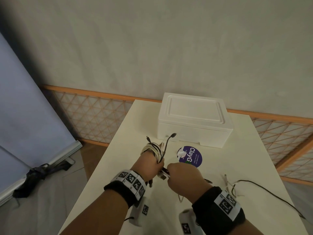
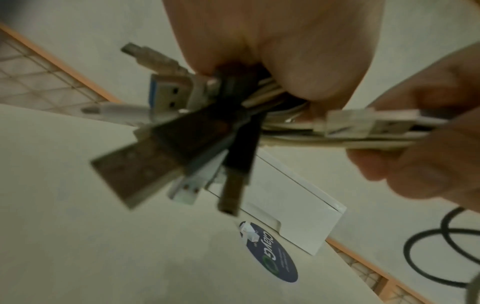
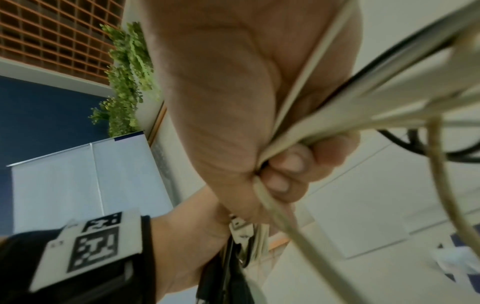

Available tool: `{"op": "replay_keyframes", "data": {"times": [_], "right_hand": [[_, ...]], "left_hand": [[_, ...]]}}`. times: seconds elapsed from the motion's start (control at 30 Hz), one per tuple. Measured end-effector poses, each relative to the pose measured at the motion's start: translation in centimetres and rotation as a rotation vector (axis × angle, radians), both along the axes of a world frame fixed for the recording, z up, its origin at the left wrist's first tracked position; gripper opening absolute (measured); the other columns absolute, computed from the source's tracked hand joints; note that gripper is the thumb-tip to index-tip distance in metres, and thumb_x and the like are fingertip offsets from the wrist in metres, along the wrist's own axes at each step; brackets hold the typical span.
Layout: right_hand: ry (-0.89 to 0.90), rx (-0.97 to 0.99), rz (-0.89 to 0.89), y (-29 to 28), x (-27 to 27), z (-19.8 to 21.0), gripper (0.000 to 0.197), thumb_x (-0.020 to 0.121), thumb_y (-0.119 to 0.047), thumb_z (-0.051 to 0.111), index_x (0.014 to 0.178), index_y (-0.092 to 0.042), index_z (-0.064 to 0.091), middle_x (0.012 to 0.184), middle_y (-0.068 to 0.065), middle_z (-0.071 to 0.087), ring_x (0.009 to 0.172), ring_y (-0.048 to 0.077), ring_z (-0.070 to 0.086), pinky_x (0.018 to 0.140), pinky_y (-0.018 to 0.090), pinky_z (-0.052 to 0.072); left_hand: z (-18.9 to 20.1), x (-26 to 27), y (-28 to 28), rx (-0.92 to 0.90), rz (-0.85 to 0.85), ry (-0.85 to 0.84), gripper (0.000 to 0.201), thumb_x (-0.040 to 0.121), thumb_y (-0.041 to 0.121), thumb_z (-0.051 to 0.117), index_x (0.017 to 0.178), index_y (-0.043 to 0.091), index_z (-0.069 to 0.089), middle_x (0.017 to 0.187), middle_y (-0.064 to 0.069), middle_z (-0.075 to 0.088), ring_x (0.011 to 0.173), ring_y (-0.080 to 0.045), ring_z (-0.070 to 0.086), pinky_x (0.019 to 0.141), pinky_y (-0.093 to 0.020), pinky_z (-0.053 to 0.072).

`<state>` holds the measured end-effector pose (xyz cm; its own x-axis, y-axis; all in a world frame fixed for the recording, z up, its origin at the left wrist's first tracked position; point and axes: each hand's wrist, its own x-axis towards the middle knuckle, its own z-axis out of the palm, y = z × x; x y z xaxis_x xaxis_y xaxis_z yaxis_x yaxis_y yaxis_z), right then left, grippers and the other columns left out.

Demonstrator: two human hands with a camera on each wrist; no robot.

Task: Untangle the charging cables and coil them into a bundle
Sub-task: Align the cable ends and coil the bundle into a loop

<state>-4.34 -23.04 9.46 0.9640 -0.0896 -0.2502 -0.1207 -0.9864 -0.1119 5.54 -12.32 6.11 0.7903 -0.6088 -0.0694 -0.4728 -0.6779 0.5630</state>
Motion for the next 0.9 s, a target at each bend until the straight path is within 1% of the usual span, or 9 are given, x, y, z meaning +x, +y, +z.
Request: {"op": "replay_keyframes", "data": {"times": [0.07, 0.17, 0.33, 0.43, 0.53, 0.6, 0.7, 0.8, 0.9], "right_hand": [[-0.026, -0.033, 0.044, 0.0, -0.2, 0.4, 0.022, 0.091, -0.019, 0.041, 0.105, -0.012, 0.057, 0.092, 0.004, 0.059, 0.078, 0.021, 0.054, 0.074, 0.032, 0.047], [-0.104, -0.092, 0.132, 0.0, -0.7, 0.9, 0.025, 0.095, -0.023, 0.038, 0.107, -0.011, 0.056, 0.098, 0.007, 0.063, 0.087, 0.026, 0.061, 0.075, 0.036, 0.049], [-0.274, -0.149, 0.226, -0.4, -0.7, 2.9, 0.018, 0.086, -0.028, 0.053, 0.099, -0.022, 0.064, 0.075, -0.003, 0.065, 0.066, 0.018, 0.063, 0.051, 0.024, 0.036], [-0.405, -0.217, 0.362, -0.9, -0.6, 3.9, 0.017, 0.058, -0.03, 0.079, 0.07, -0.024, 0.068, 0.05, -0.008, 0.054, 0.041, 0.012, 0.052, 0.039, 0.02, 0.035], [-0.626, -0.138, 0.455, -2.4, -0.5, 4.6, 0.019, 0.059, -0.024, 0.08, 0.063, -0.025, 0.062, 0.053, -0.009, 0.051, 0.045, 0.013, 0.048, 0.041, 0.022, 0.038], [-0.712, -0.086, 0.507, -3.3, -0.4, 5.0, 0.01, 0.069, -0.024, 0.075, 0.071, -0.026, 0.065, 0.062, -0.009, 0.057, 0.052, 0.015, 0.051, 0.046, 0.028, 0.042], [-0.844, -0.024, 0.599, -3.8, -0.1, 5.5, 0.008, 0.079, -0.019, 0.068, 0.085, -0.024, 0.069, 0.075, -0.008, 0.062, 0.06, 0.017, 0.053, 0.052, 0.031, 0.043], [-0.986, 0.045, 0.6, -4.1, 0.7, 5.3, 0.015, 0.079, -0.018, 0.071, 0.092, -0.024, 0.067, 0.083, -0.007, 0.064, 0.066, 0.019, 0.054, 0.057, 0.033, 0.045], [-0.968, 0.169, 0.568, -4.6, 1.9, 4.7, 0.019, 0.078, -0.026, 0.074, 0.096, -0.027, 0.068, 0.093, -0.011, 0.068, 0.075, 0.017, 0.058, 0.069, 0.034, 0.047]], "left_hand": [[0.2, 0.1, 0.2, -0.039, 0.027, 0.022, 0.039, 0.095, 0.035, 0.049, 0.124, 0.009, 0.055, 0.112, -0.008, 0.064, 0.106, -0.024, 0.06, 0.094, -0.032, 0.045], [0.0, -0.2, 0.4, -0.071, 0.049, 0.126, 0.041, 0.09, 0.043, 0.05, 0.102, 0.006, 0.061, 0.078, -0.008, 0.068, 0.077, -0.026, 0.068, 0.08, -0.036, 0.053], [1.2, -0.8, 0.6, -0.441, -0.014, 0.495, 0.02, 0.089, 0.026, 0.06, 0.083, 0.011, 0.049, 0.056, -0.004, 0.055, 0.048, -0.023, 0.053, 0.051, -0.034, 0.048], [2.1, -1.6, 1.0, -0.619, -0.036, 0.703, 0.053, 0.076, 0.059, 0.065, 0.078, 0.007, 0.052, 0.059, -0.007, 0.057, 0.05, -0.023, 0.053, 0.055, -0.032, 0.044], [2.8, -2.0, 1.3, -0.642, -0.203, 0.694, 0.082, 0.054, 0.089, 0.057, 0.069, 0.008, 0.056, 0.053, 0.0, 0.059, 0.048, -0.02, 0.056, 0.054, -0.027, 0.046], [4.0, -2.4, 1.4, -0.664, -0.304, 0.729, 0.071, 0.053, 0.076, 0.072, 0.073, 0.011, 0.055, 0.051, 0.004, 0.06, 0.048, -0.011, 0.057, 0.053, -0.023, 0.047], [5.2, -2.5, 1.5, -0.609, -0.391, 0.74, 0.015, 0.065, 0.028, 0.076, 0.065, 0.019, 0.064, 0.047, 0.005, 0.057, 0.048, -0.012, 0.055, 0.057, -0.025, 0.049], [5.7, -2.9, 1.7, -0.651, -0.403, 0.823, 0.02, 0.072, 0.02, 0.068, 0.074, 0.001, 0.062, 0.051, -0.008, 0.053, 0.045, -0.017, 0.051, 0.057, -0.027, 0.048], [5.7, -3.6, 1.7, -0.713, -0.386, 0.919, 0.02, 0.07, 0.019, 0.064, 0.075, 0.002, 0.055, 0.059, -0.01, 0.053, 0.042, -0.017, 0.05, 0.052, -0.022, 0.044]]}}
